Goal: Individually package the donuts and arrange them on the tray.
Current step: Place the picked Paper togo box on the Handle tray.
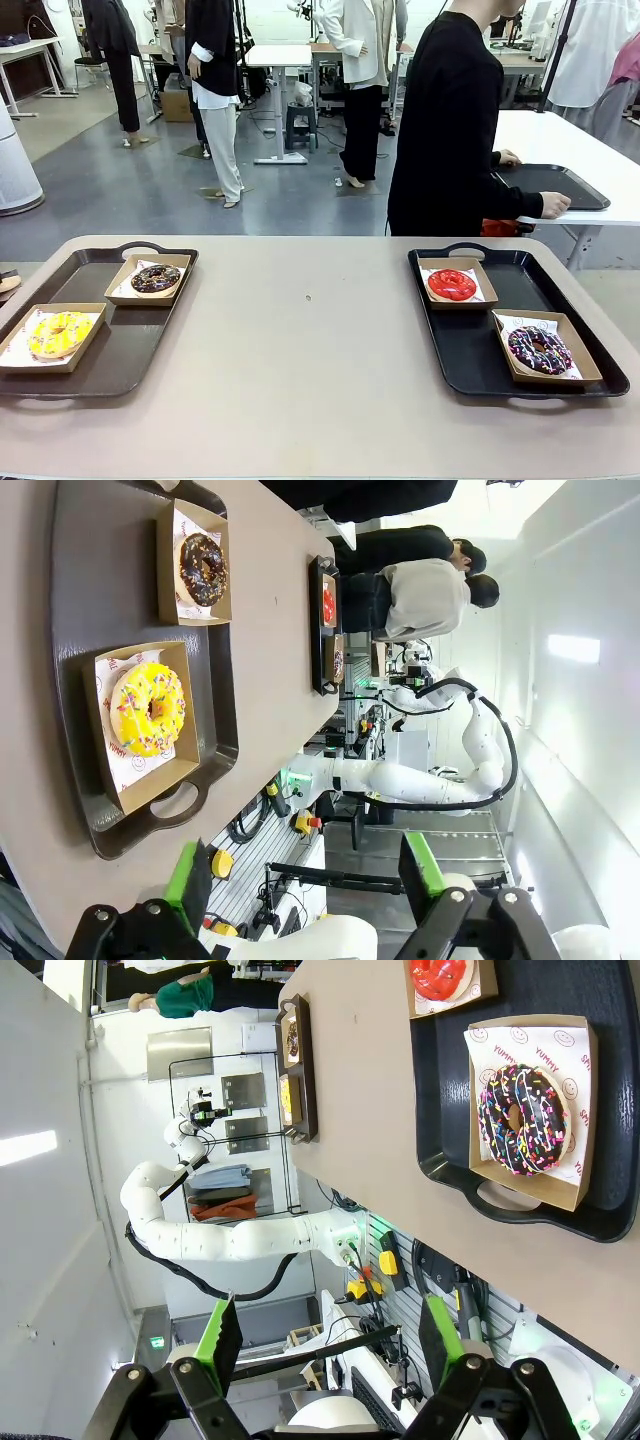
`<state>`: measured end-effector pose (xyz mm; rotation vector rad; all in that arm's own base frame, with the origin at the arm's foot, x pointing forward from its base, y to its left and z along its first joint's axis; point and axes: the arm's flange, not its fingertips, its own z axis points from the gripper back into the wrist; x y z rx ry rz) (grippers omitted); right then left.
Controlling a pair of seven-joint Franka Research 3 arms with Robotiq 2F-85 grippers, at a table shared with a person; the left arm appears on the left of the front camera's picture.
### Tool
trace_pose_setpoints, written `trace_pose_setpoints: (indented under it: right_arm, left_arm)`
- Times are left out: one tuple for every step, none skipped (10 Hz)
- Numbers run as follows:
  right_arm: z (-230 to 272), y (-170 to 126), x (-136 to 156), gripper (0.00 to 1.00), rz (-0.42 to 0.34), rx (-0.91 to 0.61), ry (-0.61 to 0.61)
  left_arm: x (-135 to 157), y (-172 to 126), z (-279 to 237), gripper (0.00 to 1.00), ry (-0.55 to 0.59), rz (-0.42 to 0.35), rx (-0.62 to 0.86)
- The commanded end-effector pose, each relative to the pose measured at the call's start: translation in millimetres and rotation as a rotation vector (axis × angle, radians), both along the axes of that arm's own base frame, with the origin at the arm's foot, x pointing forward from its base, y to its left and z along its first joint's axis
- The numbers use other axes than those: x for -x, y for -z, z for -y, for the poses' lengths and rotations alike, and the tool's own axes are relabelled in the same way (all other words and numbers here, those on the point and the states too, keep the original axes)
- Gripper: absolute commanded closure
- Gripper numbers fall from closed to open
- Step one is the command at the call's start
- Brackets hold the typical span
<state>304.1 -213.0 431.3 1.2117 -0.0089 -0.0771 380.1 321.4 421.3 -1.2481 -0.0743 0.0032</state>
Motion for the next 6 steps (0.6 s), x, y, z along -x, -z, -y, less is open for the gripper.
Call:
trace_pose_setpoints:
  right_arm:
    - [0.3,-0.4,1.6,0.06,-0.004,0.005,-0.003]
    - [0.3,-0.4,1.6,0.06,-0.004,0.005,-0.003]
    - [0.3,-0.4,1.6,0.06,-0.004,0.005,-0.003]
    - [0.3,-0.4,1.6,0.06,-0.004,0.005,-0.003]
    - [0.3,-0.4,1.6,0.06,-0.004,0.005,-0.003]
    - [0.3,-0.4,1.6,0.06,-0.004,0.005,-0.003]
  left_arm:
    - [1.1,-0.7,-0.7,0.02,-0.006,-0.009,-0.004]
    - [1.1,-0.7,-0.7,0.02,-0.006,-0.009,-0.004]
    - [1.1,-0.7,-0.7,0.02,-0.006,-0.009,-0.004]
    - [1.1,-0.7,-0.7,0.02,-0.006,-0.009,-0.004]
    - [1.1,-0.7,-0.7,0.02,-0.006,-0.009,-0.004]
    - [1.1,-0.7,-0.7,0.02,-0.006,-0.009,-0.004]
